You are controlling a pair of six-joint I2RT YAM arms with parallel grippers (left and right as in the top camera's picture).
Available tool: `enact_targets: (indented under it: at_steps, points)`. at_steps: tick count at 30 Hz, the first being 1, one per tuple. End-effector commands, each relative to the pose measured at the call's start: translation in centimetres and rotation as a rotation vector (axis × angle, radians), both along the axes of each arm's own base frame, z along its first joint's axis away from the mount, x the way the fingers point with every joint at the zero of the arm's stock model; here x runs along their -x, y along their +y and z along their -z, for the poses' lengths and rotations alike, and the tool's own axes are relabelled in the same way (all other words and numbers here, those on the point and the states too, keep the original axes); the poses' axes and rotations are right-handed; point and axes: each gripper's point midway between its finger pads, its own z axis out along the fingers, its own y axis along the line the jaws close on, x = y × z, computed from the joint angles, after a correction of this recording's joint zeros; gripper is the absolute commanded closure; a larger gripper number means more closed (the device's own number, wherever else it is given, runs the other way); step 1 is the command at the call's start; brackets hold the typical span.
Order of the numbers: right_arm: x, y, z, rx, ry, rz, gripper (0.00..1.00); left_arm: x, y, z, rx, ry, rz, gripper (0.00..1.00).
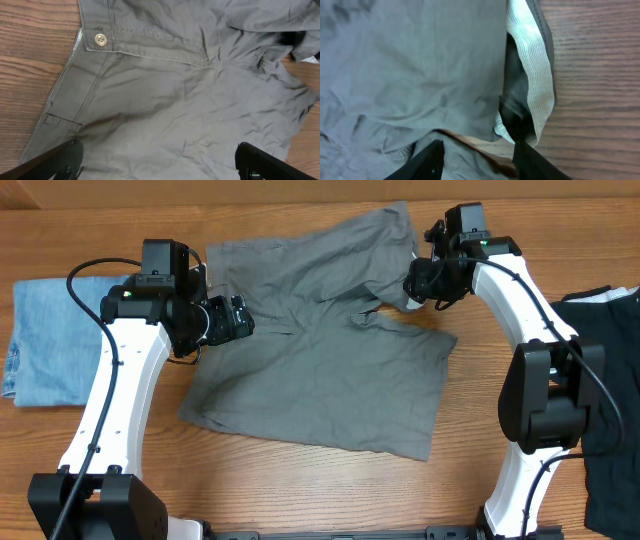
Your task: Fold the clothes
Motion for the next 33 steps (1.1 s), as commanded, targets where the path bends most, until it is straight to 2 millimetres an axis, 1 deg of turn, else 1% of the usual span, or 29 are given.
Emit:
enact_targets:
  at_steps: [1,3,6,8,15,17,20,23,24,28,33]
  points:
    - [-0.1,0.5,0.8,-0.014,0.012,-0.01,0.5,0.1,0.0,0.2,-0.006,0.005,0.001,0.0]
    - [0.1,0.5,1.7,-0.015,0.033,-0.002,0.45,0.1,0.0,0.2,-0.006,0.005,0.001,0.0]
    - [0.1,0.5,2.8,-0.02,0.058,0.015,0.45,0.1,0.0,0.2,-0.006,0.005,0.001,0.0]
    - [0.0,0.6,3.1,-0.025,0.058,0.011,0.45,0.1,0.0,0.2,-0.006,0.005,0.001,0.0]
    - [-0.2,0.9,3.0,-0.037,0.052,0.006,0.46,0.1,0.0,0.2,-0.006,0.005,0.001,0.0]
    - [-0.2,0.9,3.0,-0.037,0.051,0.005,0.51,0.1,0.0,0.2,-0.006,0.005,0.001,0.0]
    - [-0.3,0.9,3.0,-0.038,0.047,0.005,0.6,0.1,0.0,0.2,-0.006,0.005,0.001,0.0]
    - [-0.4,1.0,2.9,-0.039,0.04,0.004,0.59,0.1,0.0,0.2,-0.006,0.005,0.001,0.0]
    - [-0.5,1.0,2.9,-0.04,0.037,0.003,0.56,0.1,0.0,0.2,-0.006,0.005,0.001,0.0]
    - [-0.8,1.6,2.7,-0.061,0.022,-0.009,0.53,0.1,0.0,0.2,-0.006,0.005,0.001,0.0]
    - [-1.2,2.1,2.4,-0.077,0.002,-0.013,0.53,0.1,0.0,0.2,-0.006,0.005,0.001,0.0]
